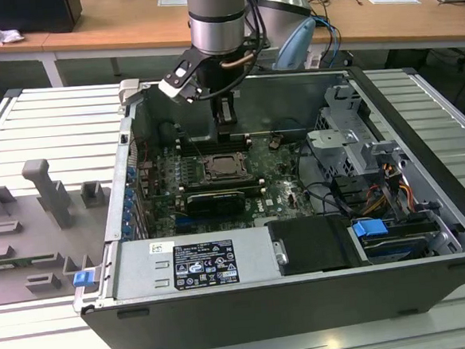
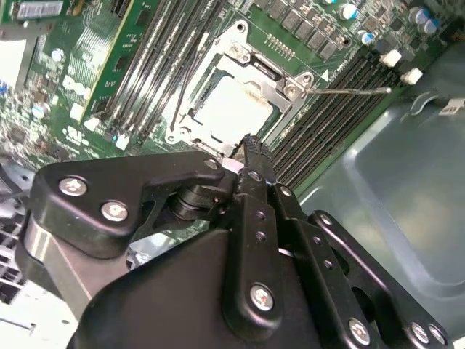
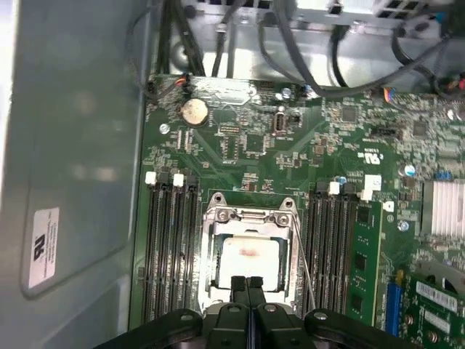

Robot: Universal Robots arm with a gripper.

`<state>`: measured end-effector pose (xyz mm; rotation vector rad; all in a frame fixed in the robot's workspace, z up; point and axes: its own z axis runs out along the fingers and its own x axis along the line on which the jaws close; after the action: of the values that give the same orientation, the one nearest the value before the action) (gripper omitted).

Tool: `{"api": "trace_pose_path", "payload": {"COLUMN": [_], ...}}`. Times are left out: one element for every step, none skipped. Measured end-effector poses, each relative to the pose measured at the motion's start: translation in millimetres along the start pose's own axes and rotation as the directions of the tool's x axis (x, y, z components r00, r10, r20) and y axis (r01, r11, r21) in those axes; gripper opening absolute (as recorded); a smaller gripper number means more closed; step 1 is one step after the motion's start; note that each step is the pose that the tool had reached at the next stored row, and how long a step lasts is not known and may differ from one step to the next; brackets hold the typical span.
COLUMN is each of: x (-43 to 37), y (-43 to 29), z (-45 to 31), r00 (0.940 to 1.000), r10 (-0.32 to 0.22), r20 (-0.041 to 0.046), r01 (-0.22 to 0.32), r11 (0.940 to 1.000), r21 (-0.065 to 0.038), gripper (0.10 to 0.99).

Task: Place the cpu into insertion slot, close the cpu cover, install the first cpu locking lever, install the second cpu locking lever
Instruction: 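Install the first cpu locking lever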

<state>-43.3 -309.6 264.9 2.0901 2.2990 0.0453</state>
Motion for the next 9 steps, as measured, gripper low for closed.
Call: {"api": "trace_pose_path", "payload": {"x": [0.0, 0.0, 0.0, 0.0, 0.0, 0.0, 0.0, 0.0, 0.0], "y": [0.0, 0.0, 0.0, 0.0, 0.0, 0.0, 0.0, 0.0, 0.0], "z": [0.0, 0.0, 0.0, 0.0, 0.0, 0.0, 0.0, 0.0, 0.0], "r00": [0.9994, 0.9962, 0.9929, 0.9912, 0.9892, 0.9865, 0.9839, 0.9804, 0.9772], "r10": [-0.035, -0.088, -0.119, -0.132, -0.147, -0.163, -0.179, -0.197, -0.212], "r20": [-0.0015, -0.0039, -0.0052, -0.0058, -0.0064, -0.0072, -0.0078, -0.0086, -0.0093], "r01": [0.035, 0.088, 0.119, 0.132, 0.147, 0.163, 0.179, 0.197, 0.212], "r11": [0.9994, 0.9962, 0.9929, 0.9912, 0.9892, 0.9866, 0.9839, 0.9805, 0.9772], "r21": [0.0, -0.001, -0.001, -0.001, -0.001, -0.002, -0.002, -0.002, -0.002], "gripper": [0.106, 0.106, 0.106, 0.106, 0.106, 0.106, 0.106, 0.106, 0.106]}}
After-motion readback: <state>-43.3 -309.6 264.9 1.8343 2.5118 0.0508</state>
